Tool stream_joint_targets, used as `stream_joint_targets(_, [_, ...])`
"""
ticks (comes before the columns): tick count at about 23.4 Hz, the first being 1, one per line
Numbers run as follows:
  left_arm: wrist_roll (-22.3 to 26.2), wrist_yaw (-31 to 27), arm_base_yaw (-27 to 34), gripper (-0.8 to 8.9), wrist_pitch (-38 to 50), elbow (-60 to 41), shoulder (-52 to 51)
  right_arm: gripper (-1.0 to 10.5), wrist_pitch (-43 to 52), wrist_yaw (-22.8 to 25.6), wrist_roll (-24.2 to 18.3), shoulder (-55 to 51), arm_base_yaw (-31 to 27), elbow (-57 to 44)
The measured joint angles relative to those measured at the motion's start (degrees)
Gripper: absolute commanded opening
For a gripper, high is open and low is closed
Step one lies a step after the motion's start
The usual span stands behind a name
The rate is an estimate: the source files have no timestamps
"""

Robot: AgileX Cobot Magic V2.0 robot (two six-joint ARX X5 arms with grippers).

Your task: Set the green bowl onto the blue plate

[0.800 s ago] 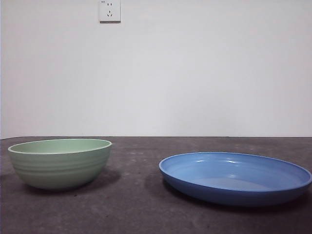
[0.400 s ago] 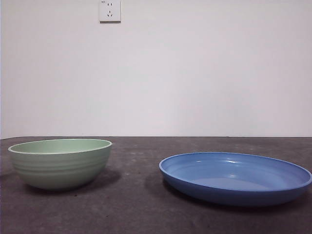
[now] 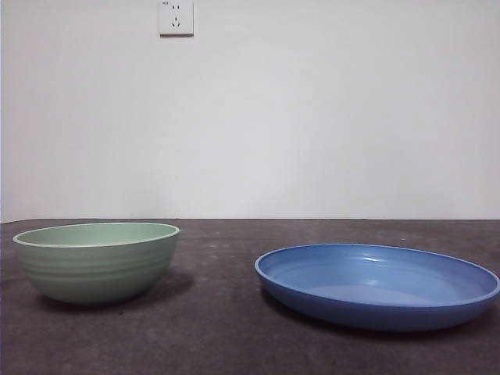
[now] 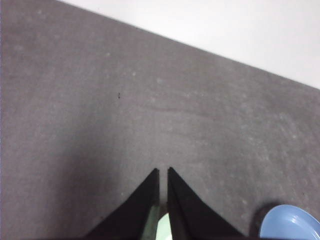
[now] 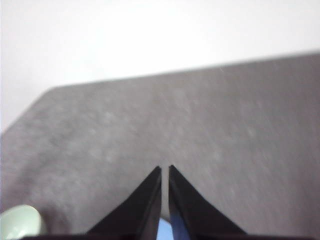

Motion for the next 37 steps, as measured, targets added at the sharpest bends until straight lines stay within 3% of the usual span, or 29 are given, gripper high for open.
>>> stream_joint_targets(13, [0.0,0.0,-0.6,0.28,-3.0,2.9,0.6,0.3,6.1,-7.8,0.0,-4.2,4.3,1.7])
stream_joint_targets(17, [0.0,1.8,-1.0,0.39,-3.7,2.9,0.7,3.0,4.4,-5.6,0.6,-3.5,4.2,1.7])
stream_joint_targets(19, [0.0,2.8,-1.1,0.80,-3.7,2.9,0.8,3.7,3.1,-5.6,0.9,-2.3,4.2,1.7])
stream_joint_targets(25, [1.1,7.9,-1.2,4.18,-4.5,2.9,3.2,4.6,-2.8,-5.6,1.0,4.4,4.2,1.7])
stream_joint_targets(29, [2.8,9.0,-2.3,4.46,-6.6,2.9,5.7,5.9,-7.5,-5.6,1.0,7.8,4.2,1.9])
stream_joint_targets(37, [5.2,9.5,-4.4,4.77,-9.7,2.9,11.9,6.0,-14.6,-5.8,-0.8,12.1,4.2,2.1])
